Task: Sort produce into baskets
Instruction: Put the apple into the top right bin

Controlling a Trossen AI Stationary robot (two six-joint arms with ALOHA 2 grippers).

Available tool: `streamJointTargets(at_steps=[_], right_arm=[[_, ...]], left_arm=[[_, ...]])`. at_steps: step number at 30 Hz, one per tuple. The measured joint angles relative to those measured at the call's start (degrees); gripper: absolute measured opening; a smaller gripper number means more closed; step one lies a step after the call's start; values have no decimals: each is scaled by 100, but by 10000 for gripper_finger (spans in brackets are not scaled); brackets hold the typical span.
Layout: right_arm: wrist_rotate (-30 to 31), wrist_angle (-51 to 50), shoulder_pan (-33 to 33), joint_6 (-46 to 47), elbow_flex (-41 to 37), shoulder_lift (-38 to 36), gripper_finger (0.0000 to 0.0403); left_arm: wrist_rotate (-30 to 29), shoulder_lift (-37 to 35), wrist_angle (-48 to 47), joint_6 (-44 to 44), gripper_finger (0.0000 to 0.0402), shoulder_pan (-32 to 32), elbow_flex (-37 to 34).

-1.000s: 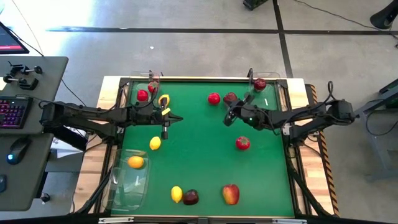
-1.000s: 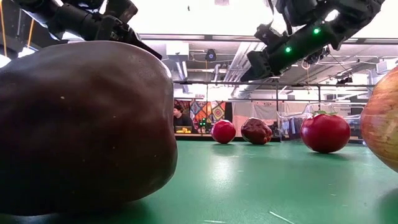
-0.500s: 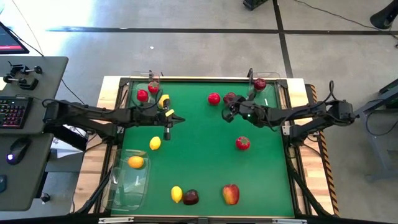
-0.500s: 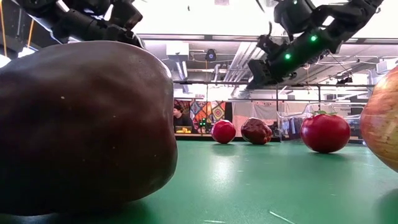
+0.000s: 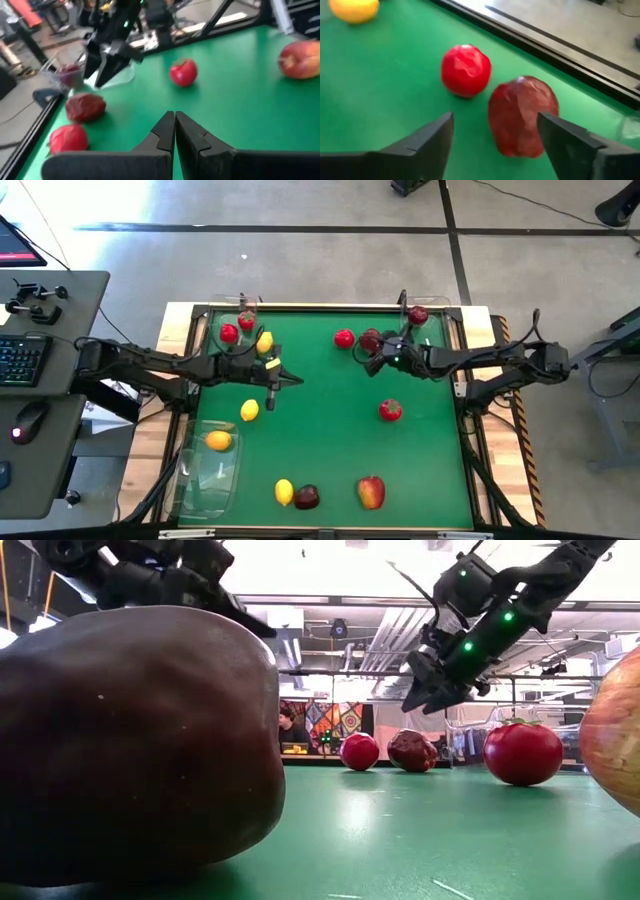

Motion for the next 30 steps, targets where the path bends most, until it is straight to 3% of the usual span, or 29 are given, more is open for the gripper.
streamJointTargets(at_steps=[10, 20, 30], right_arm=[[1, -1028, -293, -141, 512, -2, 350], [-644, -988, -1074, -440, 564, 533, 354], [-1150, -1024, -1390, -771, 1127, 1350, 354]], left_arm=[[171, -166, -108, -84, 0, 2, 0], [170, -166, -144, -84, 0, 4, 0], [170, -166, -153, -87, 0, 4, 0]])
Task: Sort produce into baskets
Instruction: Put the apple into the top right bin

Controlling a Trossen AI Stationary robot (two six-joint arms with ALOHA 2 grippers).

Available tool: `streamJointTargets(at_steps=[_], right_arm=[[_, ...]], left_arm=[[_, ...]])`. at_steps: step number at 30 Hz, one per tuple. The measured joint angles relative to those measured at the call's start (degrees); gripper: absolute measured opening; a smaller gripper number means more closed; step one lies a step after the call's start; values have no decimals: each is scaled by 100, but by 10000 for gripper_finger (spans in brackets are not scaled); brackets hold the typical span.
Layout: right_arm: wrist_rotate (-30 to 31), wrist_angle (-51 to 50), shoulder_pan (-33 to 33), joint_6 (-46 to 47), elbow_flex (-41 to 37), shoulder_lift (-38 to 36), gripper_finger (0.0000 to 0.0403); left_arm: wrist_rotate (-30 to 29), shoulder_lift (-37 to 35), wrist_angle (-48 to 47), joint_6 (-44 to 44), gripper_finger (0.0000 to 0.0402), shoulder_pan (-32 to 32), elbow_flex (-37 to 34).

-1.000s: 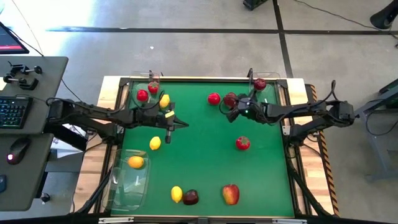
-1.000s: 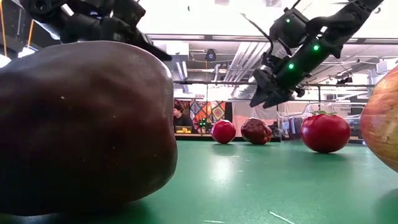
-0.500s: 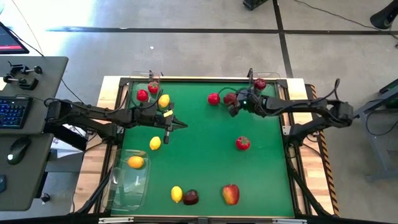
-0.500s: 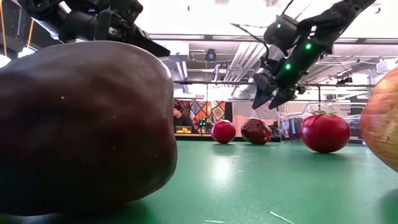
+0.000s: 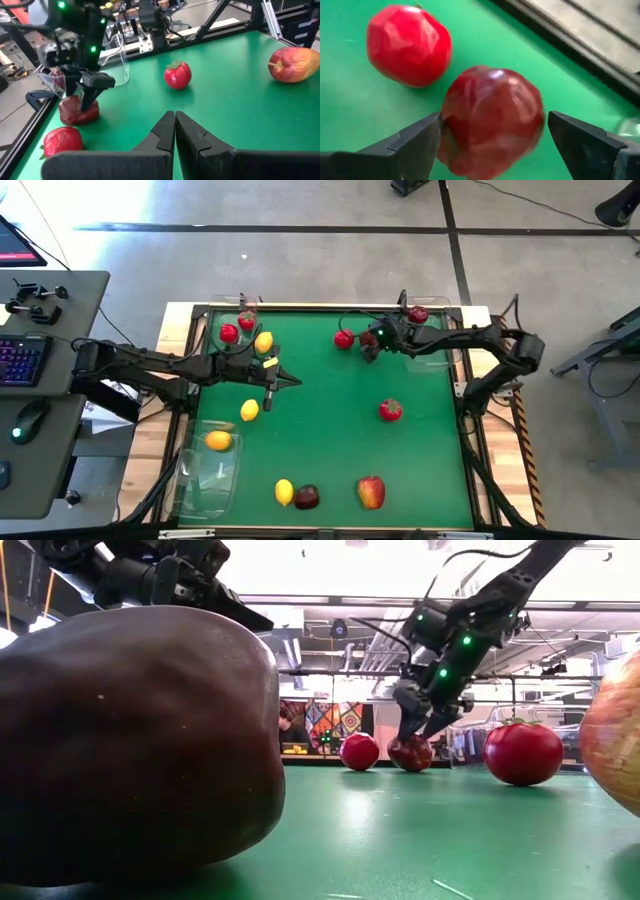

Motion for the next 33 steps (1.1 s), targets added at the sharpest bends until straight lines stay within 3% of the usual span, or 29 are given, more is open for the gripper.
streamJointTargets(at_steps=[7, 24, 33], right_arm=[[-106, 71, -70, 117, 202, 393, 354], [-278, -62, -112, 526, 226, 395, 353], [-277, -117, -107, 716, 226, 390, 321]], left_arm=[[-2, 0, -32, -56, 0, -15, 0], [-2, 0, -43, -92, 0, -15, 0], [-2, 0, -42, -92, 0, -15, 0]])
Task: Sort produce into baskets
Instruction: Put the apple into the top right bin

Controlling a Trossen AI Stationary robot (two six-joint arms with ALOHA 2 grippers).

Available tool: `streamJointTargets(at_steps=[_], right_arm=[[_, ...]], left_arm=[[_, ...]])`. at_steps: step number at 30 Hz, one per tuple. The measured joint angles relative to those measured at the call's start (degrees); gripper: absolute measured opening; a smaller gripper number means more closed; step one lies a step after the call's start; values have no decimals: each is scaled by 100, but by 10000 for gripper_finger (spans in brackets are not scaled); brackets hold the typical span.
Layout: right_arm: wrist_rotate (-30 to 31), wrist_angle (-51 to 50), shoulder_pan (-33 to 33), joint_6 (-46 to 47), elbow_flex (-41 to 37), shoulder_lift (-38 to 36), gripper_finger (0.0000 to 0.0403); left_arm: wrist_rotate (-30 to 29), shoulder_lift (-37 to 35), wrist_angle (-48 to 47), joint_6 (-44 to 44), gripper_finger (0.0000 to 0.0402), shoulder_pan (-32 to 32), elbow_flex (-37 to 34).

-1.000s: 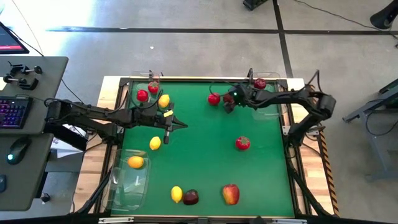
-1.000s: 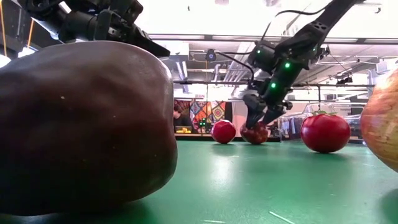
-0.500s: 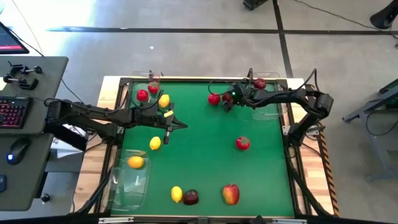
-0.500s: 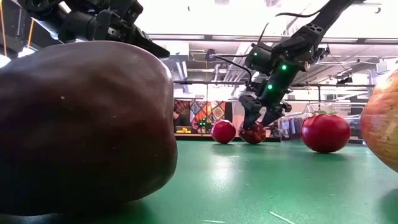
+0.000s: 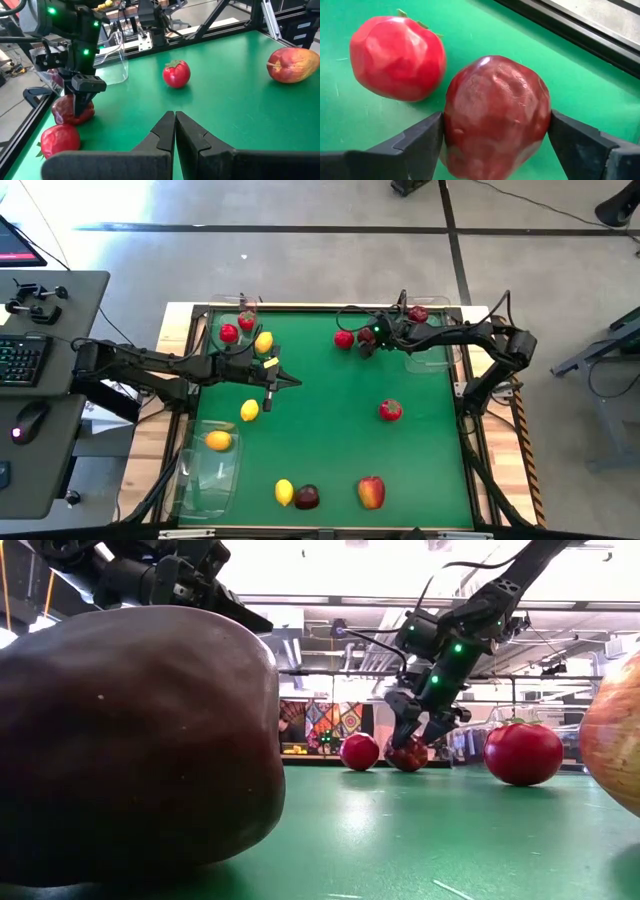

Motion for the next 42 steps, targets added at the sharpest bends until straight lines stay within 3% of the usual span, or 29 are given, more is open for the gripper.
streamJointTargets(at_steps=[8, 21, 30, 35, 42], right_arm=[[1, -162, 4, 68, -35, -300, 315], [76, -737, 17, 48, -22, -1844, 314], [1718, -1781, 439, -48, -15, -3433, 314], [2400, -2743, 505, 513, -13, -3927, 314], [2429, -3639, 111, 1037, -13, -3832, 314]], left_arm=[[-2, 0, 2, 0, 0, 0, 0], [-2, 0, 2, -2, 0, 0, 0], [-2, 0, 1, -2, 0, 0, 0], [-2, 0, 2, -17, 0, 0, 0], [-2, 0, 0, -50, 0, 0, 0]])
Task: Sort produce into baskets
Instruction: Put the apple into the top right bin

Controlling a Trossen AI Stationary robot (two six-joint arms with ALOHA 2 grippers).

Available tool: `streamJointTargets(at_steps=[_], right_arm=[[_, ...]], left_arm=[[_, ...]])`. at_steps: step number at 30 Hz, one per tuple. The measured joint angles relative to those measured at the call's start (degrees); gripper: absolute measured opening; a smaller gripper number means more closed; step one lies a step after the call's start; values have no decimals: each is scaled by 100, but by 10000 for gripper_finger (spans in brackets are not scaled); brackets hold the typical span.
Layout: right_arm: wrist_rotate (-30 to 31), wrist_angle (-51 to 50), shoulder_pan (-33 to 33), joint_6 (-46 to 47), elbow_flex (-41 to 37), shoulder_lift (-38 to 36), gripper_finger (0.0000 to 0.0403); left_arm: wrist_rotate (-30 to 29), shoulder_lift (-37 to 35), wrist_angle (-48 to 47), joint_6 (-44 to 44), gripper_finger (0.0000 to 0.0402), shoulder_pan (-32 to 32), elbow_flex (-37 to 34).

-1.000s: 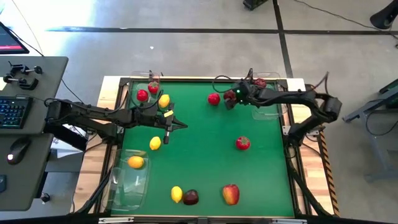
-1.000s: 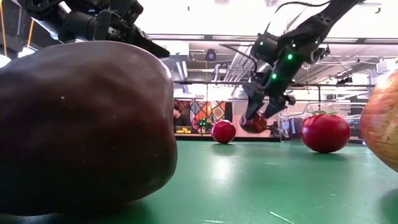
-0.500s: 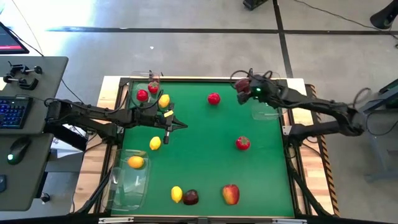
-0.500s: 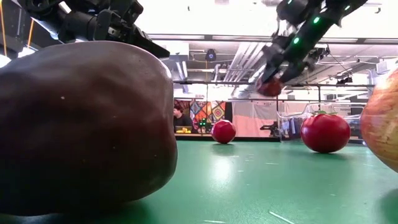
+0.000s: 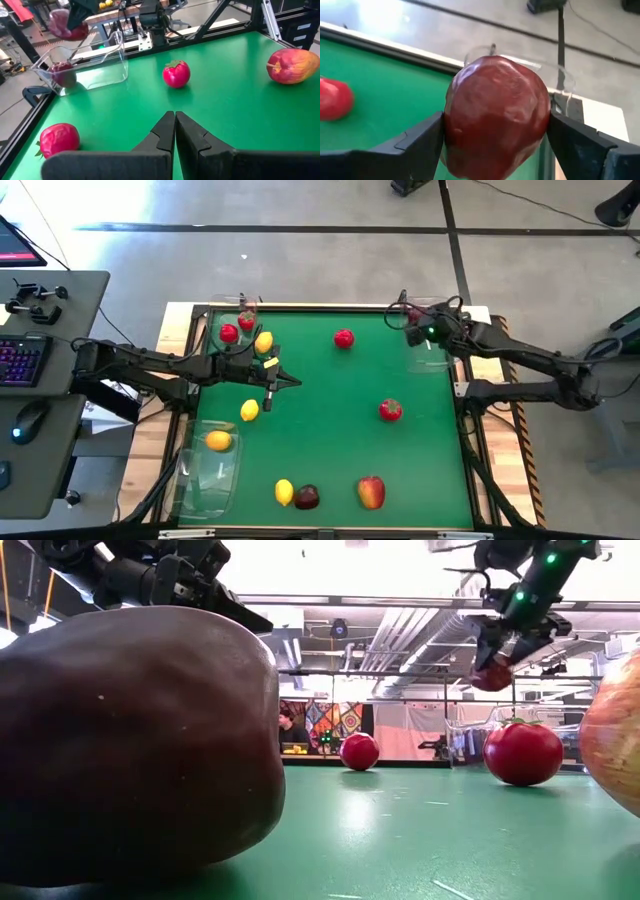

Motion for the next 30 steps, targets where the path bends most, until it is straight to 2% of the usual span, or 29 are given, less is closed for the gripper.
streamJointTargets(at_steps=[12, 20, 30], right_arm=[[-1222, 17, -1101, -255, 0, 1067, 314], [-1882, 492, -1628, -340, 0, 1786, 314], [-2048, 677, -1725, -462, 0, 2217, 314]], left_arm=[[-2, 0, 0, -2, 0, 0, 0], [0, 0, 0, -1, 0, 0, 0], [0, 0, 0, -4, 0, 0, 0]])
